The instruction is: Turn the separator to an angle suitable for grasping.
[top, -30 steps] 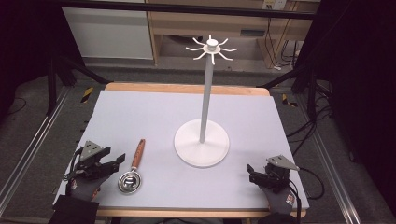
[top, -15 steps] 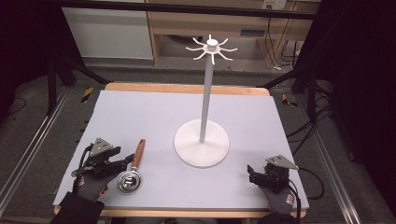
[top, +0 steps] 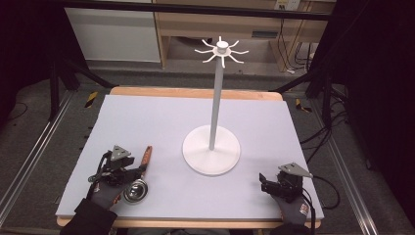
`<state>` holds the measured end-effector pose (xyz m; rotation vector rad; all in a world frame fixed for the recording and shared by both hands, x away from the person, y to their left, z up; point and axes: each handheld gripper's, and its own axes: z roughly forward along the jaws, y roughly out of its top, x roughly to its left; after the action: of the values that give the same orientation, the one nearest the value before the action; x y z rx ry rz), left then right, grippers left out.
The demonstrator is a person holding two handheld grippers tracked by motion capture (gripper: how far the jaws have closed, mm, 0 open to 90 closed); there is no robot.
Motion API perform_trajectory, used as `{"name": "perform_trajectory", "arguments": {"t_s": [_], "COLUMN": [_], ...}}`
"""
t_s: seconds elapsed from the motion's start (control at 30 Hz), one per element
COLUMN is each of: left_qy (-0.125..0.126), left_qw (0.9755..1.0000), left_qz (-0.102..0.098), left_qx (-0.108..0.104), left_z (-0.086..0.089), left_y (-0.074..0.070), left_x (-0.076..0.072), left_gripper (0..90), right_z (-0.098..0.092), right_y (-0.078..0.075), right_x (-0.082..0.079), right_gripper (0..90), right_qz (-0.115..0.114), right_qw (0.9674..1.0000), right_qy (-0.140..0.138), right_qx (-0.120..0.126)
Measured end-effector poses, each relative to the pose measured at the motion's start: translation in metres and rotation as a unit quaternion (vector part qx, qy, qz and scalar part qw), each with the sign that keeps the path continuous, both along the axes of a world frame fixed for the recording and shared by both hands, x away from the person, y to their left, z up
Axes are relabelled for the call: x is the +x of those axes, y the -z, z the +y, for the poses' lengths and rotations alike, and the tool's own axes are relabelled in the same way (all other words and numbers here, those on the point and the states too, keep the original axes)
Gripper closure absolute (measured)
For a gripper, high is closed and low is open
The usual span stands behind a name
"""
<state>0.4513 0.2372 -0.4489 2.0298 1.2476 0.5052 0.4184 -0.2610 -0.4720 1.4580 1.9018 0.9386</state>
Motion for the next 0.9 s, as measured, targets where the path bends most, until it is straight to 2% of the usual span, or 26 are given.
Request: {"name": "perform_trajectory", "arguments": {"t_s": [0.03,0.23,0.4,0.53,0.63,0.67,0.83,0.9], "left_qy": [-0.002,-0.005,-0.009,-0.007,-0.008,-0.01,-0.009,-0.005], "left_qw": [0.9999,0.9993,0.9989,0.9987,0.9984,0.9981,0.9979,0.9977], "left_qz": [0.007,0.026,0.036,0.044,0.049,0.058,0.064,0.066], "left_qx": [0.01,0.026,0.03,0.025,0.026,0.021,0.009,0.014], "left_z": [-0.003,-0.007,-0.008,-0.008,-0.008,-0.007,-0.006,-0.007], "left_y": [0.004,0.013,0.016,0.016,0.016,0.017,0.017,0.016], "left_x": [0.002,0.005,0.007,0.007,0.008,0.009,0.009,0.009], "left_gripper": [45.4,51.1,55.2,60.5,59.6,59.0,60.3,61.5], "right_z": [0.001,0.001,0.002,0.002,0.002,0.002,0.003,0.003], "right_y": [0.0,0.001,0.001,0.002,0.002,0.002,0.002,0.003], "right_x": [0.0,0.001,0.001,0.002,0.002,0.002,0.002,0.002], "right_gripper": [11.1,11.1,11.1,11.1,11.1,11.1,11.1,11.1], "right_qz": [0.001,0.004,0.009,0.011,0.012,0.015,0.016,0.016], "right_qw": [1.0,1.0,0.9999,0.9999,0.9999,0.9998,0.9998,0.9998], "right_qy": [-0.003,-0.004,-0.005,-0.007,-0.008,-0.01,-0.009,-0.009], "right_qx": [0.0,0.0,-0.002,-0.004,-0.001,-0.003,-0.005,-0.007]}}
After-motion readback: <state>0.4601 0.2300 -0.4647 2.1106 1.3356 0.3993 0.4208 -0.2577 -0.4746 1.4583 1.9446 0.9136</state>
